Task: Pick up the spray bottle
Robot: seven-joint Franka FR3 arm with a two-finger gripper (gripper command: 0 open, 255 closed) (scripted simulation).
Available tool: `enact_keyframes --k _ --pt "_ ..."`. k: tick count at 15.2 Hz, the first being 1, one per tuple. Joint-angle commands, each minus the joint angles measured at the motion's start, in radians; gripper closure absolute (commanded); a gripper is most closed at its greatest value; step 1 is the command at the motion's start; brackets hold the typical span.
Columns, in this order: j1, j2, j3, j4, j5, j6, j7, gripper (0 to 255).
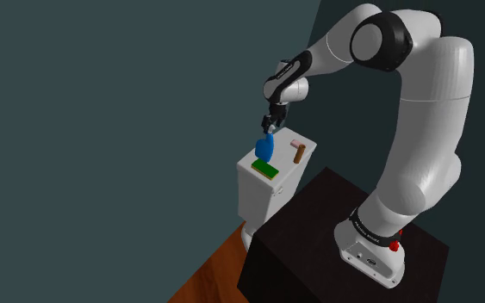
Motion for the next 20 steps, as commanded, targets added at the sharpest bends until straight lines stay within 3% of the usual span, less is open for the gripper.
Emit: enact_keyframes --k 1,2,11,20 --pt "0.000 0.005 0.001 0.000 0.002 0.006 0.000 0" --pt "0.000 0.005 0.001 0.000 0.001 0.005 0.000 255" --pt "0.000 0.005 0.001 0.000 0.002 0.006 0.000 255" --pt "0.012 -0.088 -0.016 0.001 -0.025 -0.087 0.018 255"
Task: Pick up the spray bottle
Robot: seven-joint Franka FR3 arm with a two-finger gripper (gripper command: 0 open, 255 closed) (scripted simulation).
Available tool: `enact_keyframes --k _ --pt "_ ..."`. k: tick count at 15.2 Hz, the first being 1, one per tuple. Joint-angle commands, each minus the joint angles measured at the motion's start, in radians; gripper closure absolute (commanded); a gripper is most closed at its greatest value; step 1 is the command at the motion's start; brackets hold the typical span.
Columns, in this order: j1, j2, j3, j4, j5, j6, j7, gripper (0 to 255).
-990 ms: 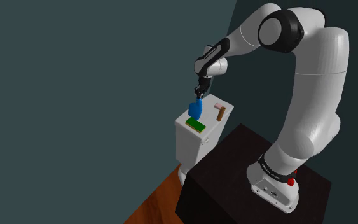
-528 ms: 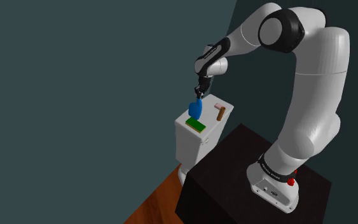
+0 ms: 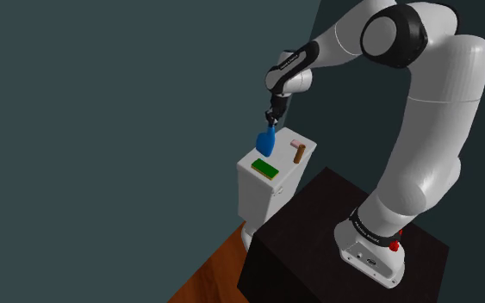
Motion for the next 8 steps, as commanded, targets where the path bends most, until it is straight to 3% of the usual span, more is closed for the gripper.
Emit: enact_keyframes --k 1,8 --pt "0.003 -0.022 -0.003 0.000 -0.006 -0.022 0.005 255" --pt "0.008 -0.070 -0.010 0.010 -0.021 -0.078 0.014 255"
